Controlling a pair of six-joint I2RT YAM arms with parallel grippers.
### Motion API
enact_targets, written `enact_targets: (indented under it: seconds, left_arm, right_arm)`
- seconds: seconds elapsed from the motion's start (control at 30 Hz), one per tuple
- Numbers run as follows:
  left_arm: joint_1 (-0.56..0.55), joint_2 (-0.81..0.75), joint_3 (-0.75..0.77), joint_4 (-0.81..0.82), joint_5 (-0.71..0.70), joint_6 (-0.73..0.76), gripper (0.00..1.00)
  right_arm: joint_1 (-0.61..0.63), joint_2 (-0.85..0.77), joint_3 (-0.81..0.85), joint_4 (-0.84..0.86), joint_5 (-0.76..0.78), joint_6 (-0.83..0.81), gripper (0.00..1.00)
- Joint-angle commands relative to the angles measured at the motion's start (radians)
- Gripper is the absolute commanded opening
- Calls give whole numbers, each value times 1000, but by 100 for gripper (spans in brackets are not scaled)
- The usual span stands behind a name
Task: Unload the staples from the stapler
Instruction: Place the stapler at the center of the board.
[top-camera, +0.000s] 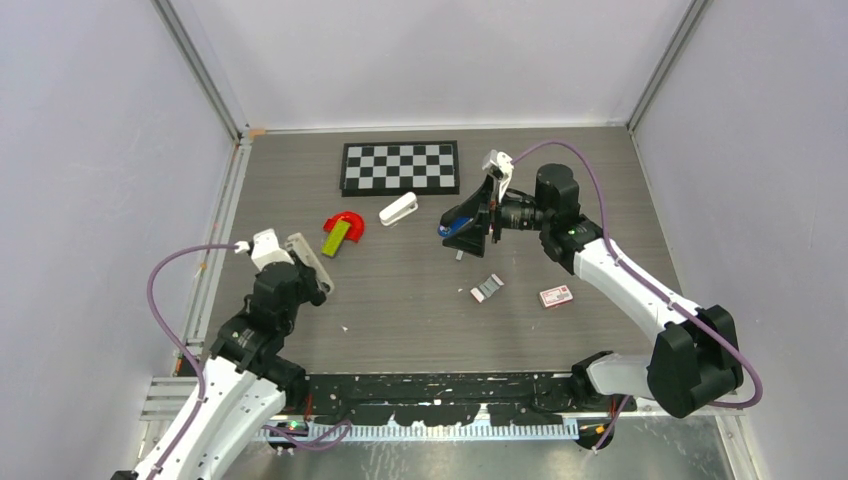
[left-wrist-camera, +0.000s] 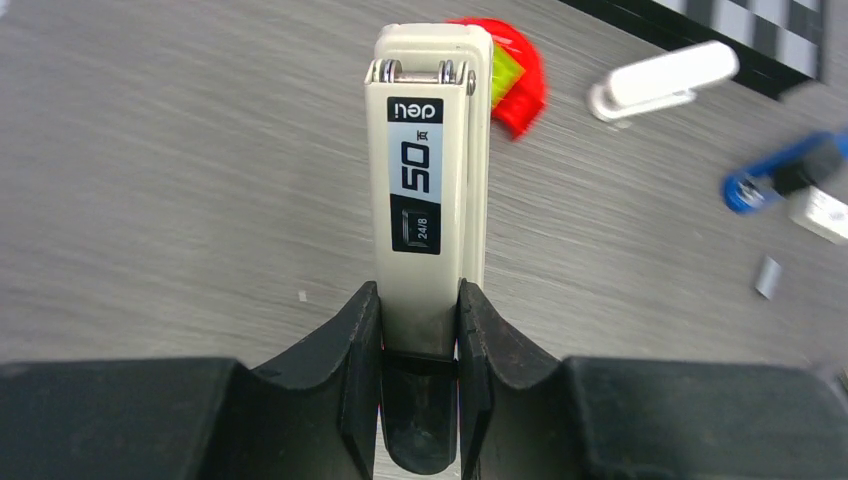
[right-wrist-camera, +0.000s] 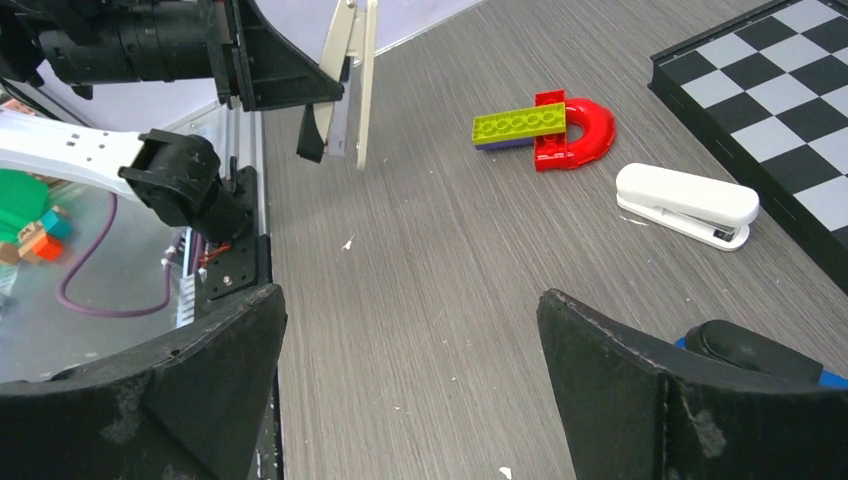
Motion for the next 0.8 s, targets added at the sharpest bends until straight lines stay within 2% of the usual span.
enact_targets:
  seconds: [0.0,0.1,0.33,0.57,0.6,0.7,0.77]
  left_arm:
    - [22,57,25,-4,-252,-145,0]
    - [92,143,29,34,-213,-176,0]
    - [359,473,108,48,-39,-330,0]
    - [390,674,177,69,-106,-349,2]
    - [390,692,185,70,-103,-348,7]
    - [391,724,201,65,-102,-347,37]
    - [392,722,205,61,-100,-347,52]
  right_arm:
    - [-3,-14,-2,5,18,-34,100]
    - [-3,-13,-3,4,26,-34,100]
    - [-8,-28,-8,3,28,-40,100]
    - [-33,-53,-9,0,26,-48,100]
    - [-39,-54,-10,0,24,-49,100]
    - [-49,-55,-10,3,18,-41,100]
    - [-56,-55,-10,5,15,-36,100]
